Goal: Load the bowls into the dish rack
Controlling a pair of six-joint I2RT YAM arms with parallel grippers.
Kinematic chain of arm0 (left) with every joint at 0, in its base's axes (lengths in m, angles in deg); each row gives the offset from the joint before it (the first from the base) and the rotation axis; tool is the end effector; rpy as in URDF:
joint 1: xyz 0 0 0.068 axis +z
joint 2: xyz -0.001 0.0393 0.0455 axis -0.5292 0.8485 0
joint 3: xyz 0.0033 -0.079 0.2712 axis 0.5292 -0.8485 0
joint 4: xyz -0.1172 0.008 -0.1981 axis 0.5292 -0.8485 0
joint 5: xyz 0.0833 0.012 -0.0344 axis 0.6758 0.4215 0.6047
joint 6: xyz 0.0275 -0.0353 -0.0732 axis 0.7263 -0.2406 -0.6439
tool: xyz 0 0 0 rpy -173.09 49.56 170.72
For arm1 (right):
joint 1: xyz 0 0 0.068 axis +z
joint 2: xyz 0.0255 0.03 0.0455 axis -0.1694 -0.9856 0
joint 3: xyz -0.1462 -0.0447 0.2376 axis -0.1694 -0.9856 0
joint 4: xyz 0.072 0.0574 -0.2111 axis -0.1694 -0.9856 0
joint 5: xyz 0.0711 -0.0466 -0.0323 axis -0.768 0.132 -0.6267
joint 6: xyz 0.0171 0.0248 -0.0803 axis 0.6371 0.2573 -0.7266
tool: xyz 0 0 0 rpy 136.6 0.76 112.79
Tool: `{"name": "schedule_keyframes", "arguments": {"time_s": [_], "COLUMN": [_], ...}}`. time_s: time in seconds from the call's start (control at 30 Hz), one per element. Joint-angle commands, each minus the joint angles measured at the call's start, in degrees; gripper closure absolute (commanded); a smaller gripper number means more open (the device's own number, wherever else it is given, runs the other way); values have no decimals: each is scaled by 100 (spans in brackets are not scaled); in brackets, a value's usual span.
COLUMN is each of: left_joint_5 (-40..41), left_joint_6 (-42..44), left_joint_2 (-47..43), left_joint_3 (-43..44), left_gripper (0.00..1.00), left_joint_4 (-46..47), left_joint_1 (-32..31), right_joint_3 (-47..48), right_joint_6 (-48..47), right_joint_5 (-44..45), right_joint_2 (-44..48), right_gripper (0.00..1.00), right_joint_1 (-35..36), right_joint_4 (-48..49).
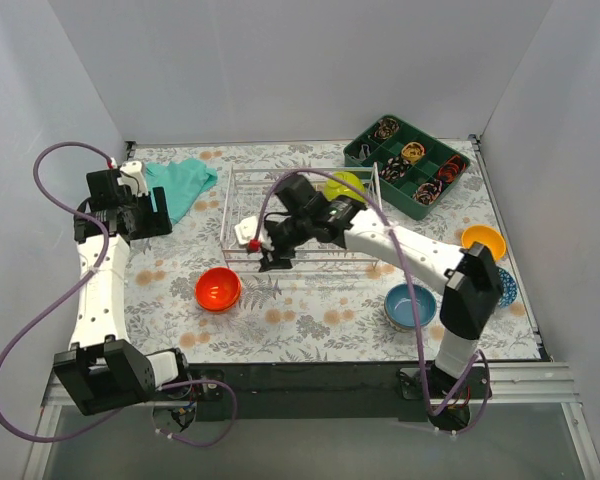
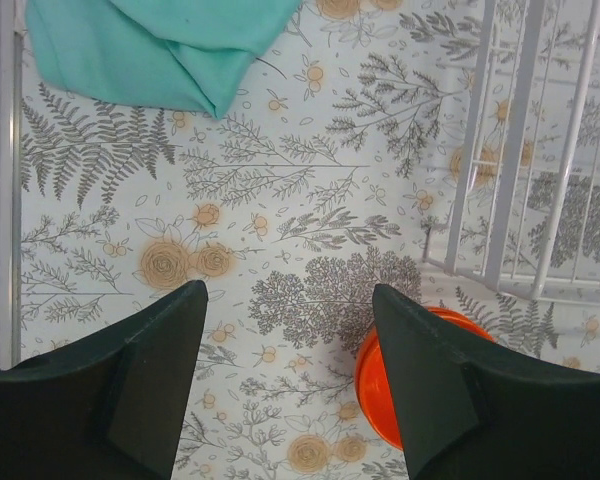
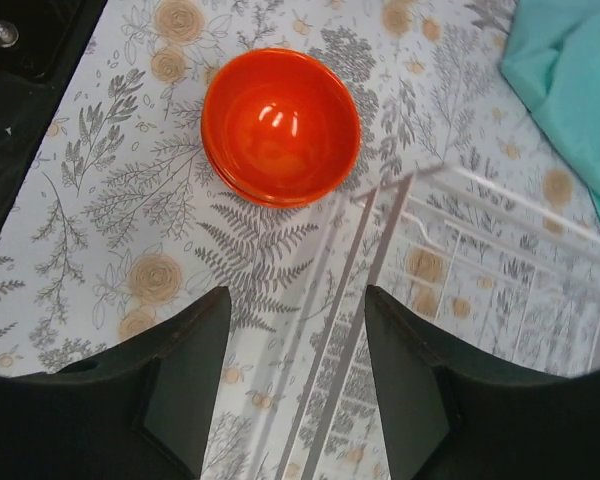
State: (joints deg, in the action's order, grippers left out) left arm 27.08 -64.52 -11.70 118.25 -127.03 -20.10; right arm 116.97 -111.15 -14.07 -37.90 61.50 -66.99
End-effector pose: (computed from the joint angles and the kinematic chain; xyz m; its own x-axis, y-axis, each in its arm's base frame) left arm 0.2330 0.0368 0.3117 -0.5742 -0.6642 -0.4787 -0.4912 0.7472 -0.4476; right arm 0.2026 0.3274 0.3193 0.3967 -0.4527 -0.7985 -0.9159 -0.2533 -0.3114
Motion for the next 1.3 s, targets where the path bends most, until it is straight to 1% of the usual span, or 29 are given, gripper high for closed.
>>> {"name": "schedule_keyframes", "arguments": {"time_s": [0.0, 0.13, 0.17, 0.33, 0.53, 0.6, 0.87, 1.03, 1.1, 1.2, 1.23, 1.27], "left_joint_5": [256, 45, 27, 27, -96, -122, -166, -184, -192, -219, -236, -245], "left_joint_6": [-721, -888, -897, -888, -897, -906, -906, -897, -897, -915, -915, -915], "left_joint_2": [-427, -559, -586, -779, -920, -929, -946, -929, -920, -920, -911, -911], "left_joint_3": [143, 38, 20, -129, -235, -253, -279, -297, -314, -323, -314, -332], "left_gripper": [33, 32, 32, 32, 32, 32, 32, 32, 32, 32, 32, 32], "left_joint_4": [127, 145, 136, 118, 118, 110, 74, 74, 92, 101, 109, 118], "left_joint_1": [124, 352, 405, 467, 484, 502, 502, 510, 519, 546, 537, 546], "right_joint_3": [1035, 1660, 1758, 2136, 2453, 2541, 2822, 2910, 2911, 2884, 2884, 2875], "right_joint_6": [-1461, -1814, -1936, -2069, -2052, -2052, -2095, -2139, -2200, -2271, -2280, -2289], "right_joint_5": [266, 345, 380, 442, 617, 618, 634, 661, 653, 626, 626, 600], "right_joint_2": [-647, -1376, -1474, -1948, -2379, -2467, -2845, -2986, -3013, -3021, -3013, -3013], "right_gripper": [36, 38, 39, 41, 42, 45, 47, 55, 55, 59, 61, 65], "right_joint_1": [740, 1083, 1179, 1364, 1435, 1426, 1435, 1435, 1435, 1435, 1435, 1435], "right_joint_4": [-767, -1363, -1452, -1778, -1936, -1937, -1945, -2007, -2068, -2165, -2183, -2200]}}
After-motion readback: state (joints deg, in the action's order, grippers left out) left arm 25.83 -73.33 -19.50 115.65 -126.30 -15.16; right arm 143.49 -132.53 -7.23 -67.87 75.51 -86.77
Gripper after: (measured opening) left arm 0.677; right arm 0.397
